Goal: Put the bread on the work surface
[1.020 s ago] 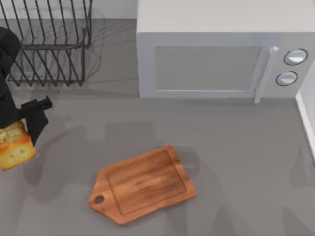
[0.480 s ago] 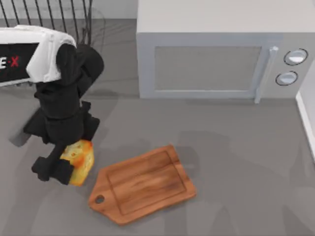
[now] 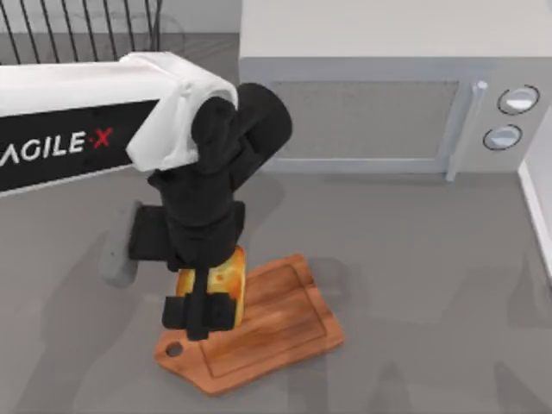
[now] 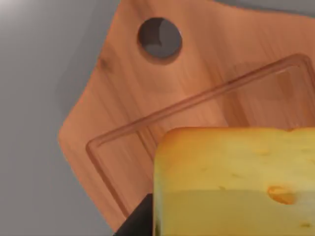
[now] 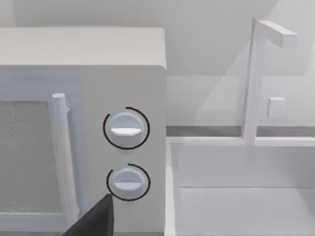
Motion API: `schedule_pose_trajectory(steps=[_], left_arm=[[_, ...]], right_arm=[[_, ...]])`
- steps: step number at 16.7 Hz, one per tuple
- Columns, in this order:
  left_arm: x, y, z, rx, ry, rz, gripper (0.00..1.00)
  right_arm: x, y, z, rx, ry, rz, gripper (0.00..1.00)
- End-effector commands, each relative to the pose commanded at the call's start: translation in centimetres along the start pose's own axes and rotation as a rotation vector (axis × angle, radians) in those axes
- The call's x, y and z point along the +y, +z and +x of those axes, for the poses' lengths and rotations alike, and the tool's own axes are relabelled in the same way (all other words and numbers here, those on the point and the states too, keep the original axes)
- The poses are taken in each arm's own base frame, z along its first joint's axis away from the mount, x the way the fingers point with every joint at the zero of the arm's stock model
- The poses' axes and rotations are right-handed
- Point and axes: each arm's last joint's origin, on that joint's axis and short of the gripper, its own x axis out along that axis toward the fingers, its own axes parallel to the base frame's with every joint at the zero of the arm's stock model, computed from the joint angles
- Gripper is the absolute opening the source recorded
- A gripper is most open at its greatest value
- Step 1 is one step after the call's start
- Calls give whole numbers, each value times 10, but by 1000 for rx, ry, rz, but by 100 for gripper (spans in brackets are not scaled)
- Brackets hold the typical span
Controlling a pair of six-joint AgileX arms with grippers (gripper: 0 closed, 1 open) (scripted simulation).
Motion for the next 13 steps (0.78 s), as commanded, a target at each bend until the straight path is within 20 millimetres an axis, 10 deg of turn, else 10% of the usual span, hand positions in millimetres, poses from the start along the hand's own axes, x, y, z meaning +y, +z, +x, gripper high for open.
schedule_pose_trajectory(steps=[13], left_arm=[[8, -18, -3, 16, -29, -45, 0]], right_arm=[[0, 0, 0, 0, 0, 0, 100]])
